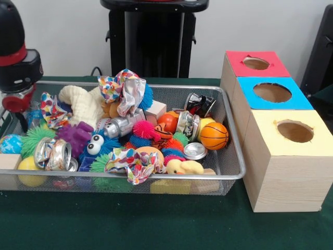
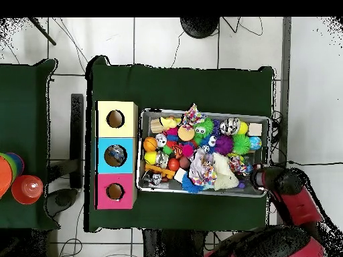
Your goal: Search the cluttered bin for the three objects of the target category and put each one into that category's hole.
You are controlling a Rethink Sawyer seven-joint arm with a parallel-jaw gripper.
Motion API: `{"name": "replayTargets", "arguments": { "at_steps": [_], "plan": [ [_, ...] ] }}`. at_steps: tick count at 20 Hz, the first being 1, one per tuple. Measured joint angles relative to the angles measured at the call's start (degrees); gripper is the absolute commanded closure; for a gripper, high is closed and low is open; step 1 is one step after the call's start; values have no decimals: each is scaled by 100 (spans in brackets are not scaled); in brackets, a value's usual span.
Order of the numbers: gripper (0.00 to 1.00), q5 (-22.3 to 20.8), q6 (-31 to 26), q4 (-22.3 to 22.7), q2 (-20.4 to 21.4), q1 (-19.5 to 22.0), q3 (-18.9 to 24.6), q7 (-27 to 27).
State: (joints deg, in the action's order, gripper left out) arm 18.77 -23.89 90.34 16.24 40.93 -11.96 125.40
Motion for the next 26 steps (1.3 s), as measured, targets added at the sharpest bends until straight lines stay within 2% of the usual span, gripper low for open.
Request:
{"name": "replayTargets", "arguments": {
  "at_steps": [6,7,16,20,26],
  "plan": [
    [0,-21,-774,-290,-81,200,117,0],
    [0,-21,-1044,-371,-114,278,176,0],
    [0,-85,-2043,-475,-227,474,366,0],
    [0,-141,-2298,-478,-257,483,420,0],
    [0,-210,-2329,-475,-283,504,511,0]
  ]
}}
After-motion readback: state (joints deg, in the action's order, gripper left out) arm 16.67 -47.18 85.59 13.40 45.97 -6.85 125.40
